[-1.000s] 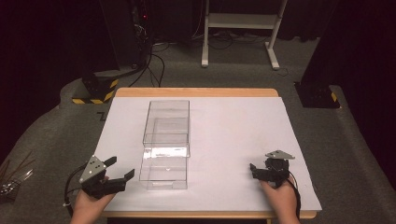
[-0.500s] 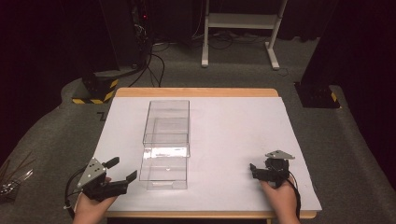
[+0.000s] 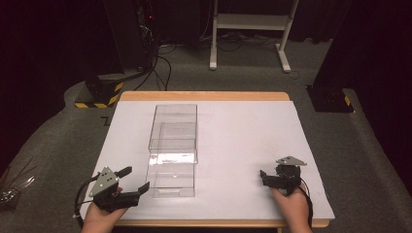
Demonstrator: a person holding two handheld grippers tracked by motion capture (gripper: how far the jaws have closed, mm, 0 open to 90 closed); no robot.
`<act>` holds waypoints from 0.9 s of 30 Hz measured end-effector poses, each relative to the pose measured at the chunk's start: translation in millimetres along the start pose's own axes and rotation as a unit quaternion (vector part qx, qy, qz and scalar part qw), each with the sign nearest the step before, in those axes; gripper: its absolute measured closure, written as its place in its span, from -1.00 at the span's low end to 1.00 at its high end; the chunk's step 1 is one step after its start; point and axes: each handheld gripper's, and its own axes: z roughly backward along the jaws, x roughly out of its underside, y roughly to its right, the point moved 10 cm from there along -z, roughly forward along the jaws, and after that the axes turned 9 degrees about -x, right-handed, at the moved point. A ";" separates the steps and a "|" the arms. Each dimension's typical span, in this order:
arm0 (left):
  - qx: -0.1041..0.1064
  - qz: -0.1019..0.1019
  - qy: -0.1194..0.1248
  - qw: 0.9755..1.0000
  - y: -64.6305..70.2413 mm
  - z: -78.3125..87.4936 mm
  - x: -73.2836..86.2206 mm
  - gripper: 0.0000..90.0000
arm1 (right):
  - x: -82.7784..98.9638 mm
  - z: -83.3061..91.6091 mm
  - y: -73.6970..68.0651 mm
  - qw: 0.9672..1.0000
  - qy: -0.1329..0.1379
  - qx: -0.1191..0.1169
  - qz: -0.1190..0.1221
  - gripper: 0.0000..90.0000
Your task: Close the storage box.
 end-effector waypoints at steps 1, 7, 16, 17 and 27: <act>0.001 -0.001 -0.001 1.000 0.9 -0.8 0.7 -0.67 | 0.0 0.0 0.0 1.000 0.000 0.000 0.000 -0.78; 0.007 0.000 -0.003 1.000 3.4 -3.3 3.0 -0.67 | 0.0 0.0 0.0 1.000 0.000 0.000 0.000 -0.78; 0.010 -0.008 -0.010 1.000 7.1 -8.8 9.6 -0.68 | 0.0 0.0 0.0 1.000 0.000 0.000 0.000 -0.78; 0.008 -0.008 -0.010 1.000 6.5 -8.8 9.8 -0.68 | 0.0 0.0 0.0 1.000 0.000 0.000 0.000 -0.78; 0.021 -0.019 -0.023 0.999 12.8 -14.2 17.4 -0.69 | 0.0 0.0 0.0 1.000 0.000 -0.001 0.000 -0.78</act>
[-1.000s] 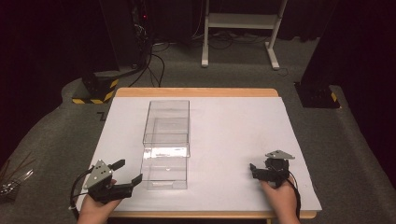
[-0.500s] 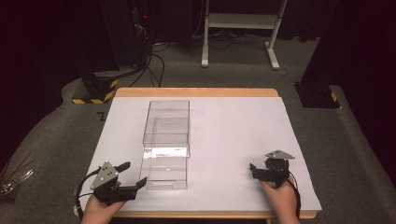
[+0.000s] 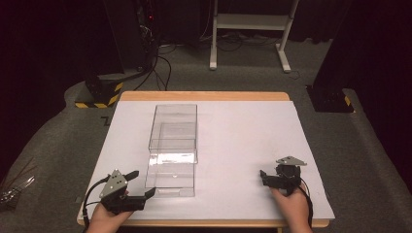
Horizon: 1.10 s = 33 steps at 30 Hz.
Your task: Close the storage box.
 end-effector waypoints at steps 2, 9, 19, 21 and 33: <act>0.003 -0.001 -0.001 1.000 0.7 -0.5 0.7 -0.70 | 0.0 0.0 0.0 1.000 0.000 0.000 0.000 -0.78; 0.010 -0.013 -0.010 1.000 1.3 -2.3 5.3 -0.69 | 0.0 0.0 0.0 1.000 0.000 0.000 0.000 -0.78; 0.002 -0.015 -0.009 1.000 0.7 -4.6 6.0 -0.70 | 0.0 0.0 0.0 1.000 0.000 0.000 0.000 -0.78; 0.000 -0.011 -0.008 1.000 0.9 -5.5 5.6 -0.69 | 0.0 0.0 0.0 1.000 0.000 0.000 0.000 -0.78; 0.010 -0.007 -0.006 1.000 6.3 -10.1 5.0 -0.56 | 0.0 0.0 0.0 1.000 0.000 0.000 0.000 -0.78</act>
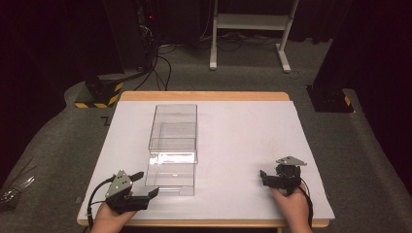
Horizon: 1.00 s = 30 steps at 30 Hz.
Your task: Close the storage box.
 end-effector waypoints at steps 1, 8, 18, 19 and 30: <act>0.000 0.001 0.001 1.000 0.4 -0.4 -0.2 -0.53 | 0.0 0.0 0.0 1.000 0.000 0.000 0.000 -0.78; -0.002 0.006 0.002 1.000 0.8 -3.7 -1.2 -0.50 | 0.0 0.0 0.0 1.000 0.000 0.000 0.000 -0.78; -0.005 0.015 0.005 1.000 -1.7 -6.2 -3.2 -0.46 | 0.0 0.0 0.0 1.000 0.000 0.000 0.000 -0.78; -0.005 0.019 0.007 1.000 -2.3 -6.1 -4.5 -0.46 | 0.0 0.0 0.0 1.000 0.000 0.000 0.000 -0.78; -0.016 0.024 0.008 1.000 -6.8 -8.0 -6.8 -0.44 | 0.0 0.0 0.0 1.000 0.000 0.000 0.000 -0.78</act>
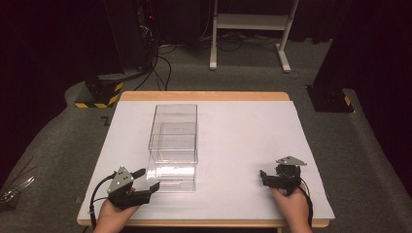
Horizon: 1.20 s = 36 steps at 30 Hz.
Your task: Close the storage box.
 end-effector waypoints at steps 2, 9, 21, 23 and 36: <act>-0.001 0.002 -0.001 1.000 -1.1 -0.2 0.0 -0.44 | 0.0 0.0 0.0 1.000 0.000 0.000 0.000 -0.78; -0.010 0.006 0.000 1.000 -5.3 -3.7 -2.2 -0.44 | 0.0 0.0 0.0 1.000 0.000 0.000 0.000 -0.78; -0.019 0.019 0.002 1.000 -11.4 -10.9 -6.6 -0.44 | 0.0 0.0 0.0 1.000 0.000 -0.001 0.000 -0.78; -0.020 0.021 0.001 1.000 -12.7 -12.8 -7.5 -0.44 | 0.0 0.0 0.0 1.000 0.000 0.000 0.000 -0.78; -0.023 0.039 -0.004 0.999 -21.1 -29.9 -13.7 -0.44 | 0.0 0.0 0.0 1.000 0.000 0.000 0.000 -0.78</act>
